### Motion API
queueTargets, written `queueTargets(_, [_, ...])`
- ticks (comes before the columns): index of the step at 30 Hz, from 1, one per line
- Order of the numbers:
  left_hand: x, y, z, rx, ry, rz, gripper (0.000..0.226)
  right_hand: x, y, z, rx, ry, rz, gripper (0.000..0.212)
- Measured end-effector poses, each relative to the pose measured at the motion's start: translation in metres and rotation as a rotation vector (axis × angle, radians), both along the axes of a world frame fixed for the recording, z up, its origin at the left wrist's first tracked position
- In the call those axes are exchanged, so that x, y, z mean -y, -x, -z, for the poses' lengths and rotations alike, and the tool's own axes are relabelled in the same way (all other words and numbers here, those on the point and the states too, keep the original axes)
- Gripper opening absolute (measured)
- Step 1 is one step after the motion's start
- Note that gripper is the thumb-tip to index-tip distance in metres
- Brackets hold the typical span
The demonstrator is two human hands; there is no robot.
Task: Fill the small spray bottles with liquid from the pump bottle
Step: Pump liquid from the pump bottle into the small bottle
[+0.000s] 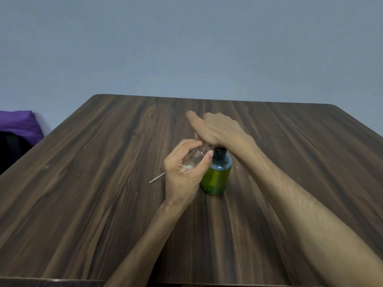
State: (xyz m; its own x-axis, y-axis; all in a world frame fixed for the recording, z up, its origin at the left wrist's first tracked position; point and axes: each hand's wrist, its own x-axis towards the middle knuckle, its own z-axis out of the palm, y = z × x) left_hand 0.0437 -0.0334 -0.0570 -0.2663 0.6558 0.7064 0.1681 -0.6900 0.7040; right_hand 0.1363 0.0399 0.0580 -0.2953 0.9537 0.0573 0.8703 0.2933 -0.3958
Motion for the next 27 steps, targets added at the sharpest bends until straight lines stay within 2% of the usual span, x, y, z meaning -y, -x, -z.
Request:
queueTargets(12, [-0.001, 0.001, -0.001, -0.027, -0.010, -0.038, 0.021, 0.003, -0.001, -0.006, -0.015, -0.020, -0.002, 0.070])
queueTargets(27, [-0.002, 0.002, 0.001, -0.039, -0.002, -0.054, 0.022, 0.008, 0.000, -0.012, 0.017, -0.017, 0.062, 0.039])
